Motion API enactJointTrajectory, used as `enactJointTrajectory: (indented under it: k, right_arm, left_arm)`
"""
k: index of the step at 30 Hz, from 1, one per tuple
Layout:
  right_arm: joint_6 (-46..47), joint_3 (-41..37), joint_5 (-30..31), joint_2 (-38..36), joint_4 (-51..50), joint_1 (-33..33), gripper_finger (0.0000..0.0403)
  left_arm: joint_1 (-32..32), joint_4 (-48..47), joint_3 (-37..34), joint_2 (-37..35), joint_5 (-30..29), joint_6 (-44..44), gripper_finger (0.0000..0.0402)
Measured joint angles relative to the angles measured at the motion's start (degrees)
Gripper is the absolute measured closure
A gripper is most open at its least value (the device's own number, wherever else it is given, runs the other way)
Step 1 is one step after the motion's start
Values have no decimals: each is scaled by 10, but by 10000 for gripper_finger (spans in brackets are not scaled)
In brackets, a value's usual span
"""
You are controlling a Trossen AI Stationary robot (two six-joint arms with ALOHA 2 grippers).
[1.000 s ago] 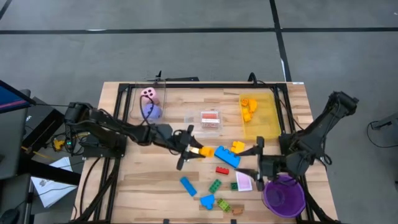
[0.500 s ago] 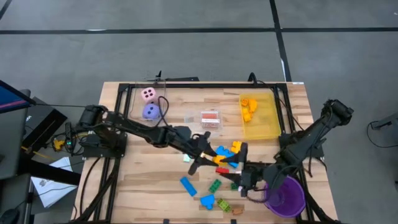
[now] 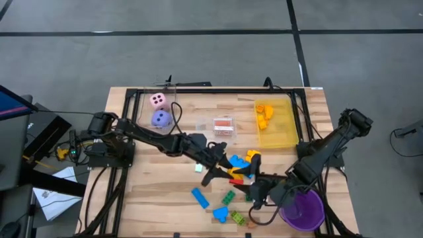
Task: Pick & Place Toys
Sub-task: Put the yellow game piece into the yellow bin
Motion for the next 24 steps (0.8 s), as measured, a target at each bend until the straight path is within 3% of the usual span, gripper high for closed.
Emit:
enactJointTrajectory:
  k: [24]
  right_arm:
    - [21,0,0,-1,-28,-10,168]
  left_arm:
    - [0,25,-1,0,19,-6,285]
